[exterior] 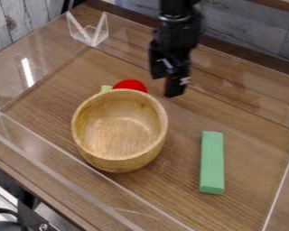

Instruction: Move the red fruit to the left

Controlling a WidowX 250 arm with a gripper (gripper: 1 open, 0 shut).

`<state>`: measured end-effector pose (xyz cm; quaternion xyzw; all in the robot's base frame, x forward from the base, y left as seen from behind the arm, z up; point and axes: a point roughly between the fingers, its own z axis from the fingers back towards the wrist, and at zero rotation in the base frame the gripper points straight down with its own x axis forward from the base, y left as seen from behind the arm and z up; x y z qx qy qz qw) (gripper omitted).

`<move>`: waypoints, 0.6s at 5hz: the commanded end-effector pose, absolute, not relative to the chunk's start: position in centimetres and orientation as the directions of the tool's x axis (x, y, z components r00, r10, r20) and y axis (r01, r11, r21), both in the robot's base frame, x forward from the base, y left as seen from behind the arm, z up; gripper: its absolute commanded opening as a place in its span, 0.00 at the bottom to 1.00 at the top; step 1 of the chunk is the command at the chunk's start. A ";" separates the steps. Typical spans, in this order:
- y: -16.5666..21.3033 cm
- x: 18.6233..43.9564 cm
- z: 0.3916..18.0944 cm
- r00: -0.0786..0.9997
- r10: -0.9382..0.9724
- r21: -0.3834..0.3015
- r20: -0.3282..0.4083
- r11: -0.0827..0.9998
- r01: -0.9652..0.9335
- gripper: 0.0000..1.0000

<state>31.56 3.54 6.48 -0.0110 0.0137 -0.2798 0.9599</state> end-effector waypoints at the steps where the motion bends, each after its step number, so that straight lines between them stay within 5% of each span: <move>1: 6.1 30.7 9.2 0.761 -0.648 0.050 0.044 0.762 0.646 1.00; 3: 10.2 29.5 8.3 0.570 -0.821 0.044 0.042 0.571 0.819 1.00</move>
